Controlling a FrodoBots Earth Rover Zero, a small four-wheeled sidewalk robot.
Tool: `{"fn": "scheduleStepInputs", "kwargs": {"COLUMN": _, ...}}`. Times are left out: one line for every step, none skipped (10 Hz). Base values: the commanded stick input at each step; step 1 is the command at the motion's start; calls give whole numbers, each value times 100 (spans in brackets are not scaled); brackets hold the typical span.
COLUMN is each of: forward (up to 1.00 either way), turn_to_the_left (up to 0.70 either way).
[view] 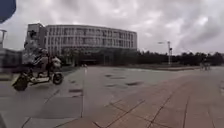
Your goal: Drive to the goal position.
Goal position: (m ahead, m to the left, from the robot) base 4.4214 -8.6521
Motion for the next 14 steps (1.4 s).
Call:
{"fn": "scheduleStepInputs", "kwargs": {"forward": 70, "turn_to_the_left": 4}}
{"fn": "scheduleStepInputs", "kwargs": {"forward": 70, "turn_to_the_left": 0}}
{"fn": "scheduleStepInputs", "kwargs": {"forward": 70, "turn_to_the_left": 0}}
{"fn": "scheduleStepInputs", "kwargs": {"forward": 70, "turn_to_the_left": 0}}
{"fn": "scheduleStepInputs", "kwargs": {"forward": 70, "turn_to_the_left": 0}}
{"fn": "scheduleStepInputs", "kwargs": {"forward": 70, "turn_to_the_left": 0}}
{"fn": "scheduleStepInputs", "kwargs": {"forward": 70, "turn_to_the_left": 0}}
{"fn": "scheduleStepInputs", "kwargs": {"forward": 70, "turn_to_the_left": 0}}
{"fn": "scheduleStepInputs", "kwargs": {"forward": 70, "turn_to_the_left": 0}}
{"fn": "scheduleStepInputs", "kwargs": {"forward": 70, "turn_to_the_left": 0}}
{"fn": "scheduleStepInputs", "kwargs": {"forward": 70, "turn_to_the_left": 0}}
{"fn": "scheduleStepInputs", "kwargs": {"forward": 70, "turn_to_the_left": 0}}
{"fn": "scheduleStepInputs", "kwargs": {"forward": 70, "turn_to_the_left": 0}}
{"fn": "scheduleStepInputs", "kwargs": {"forward": 70, "turn_to_the_left": 0}}
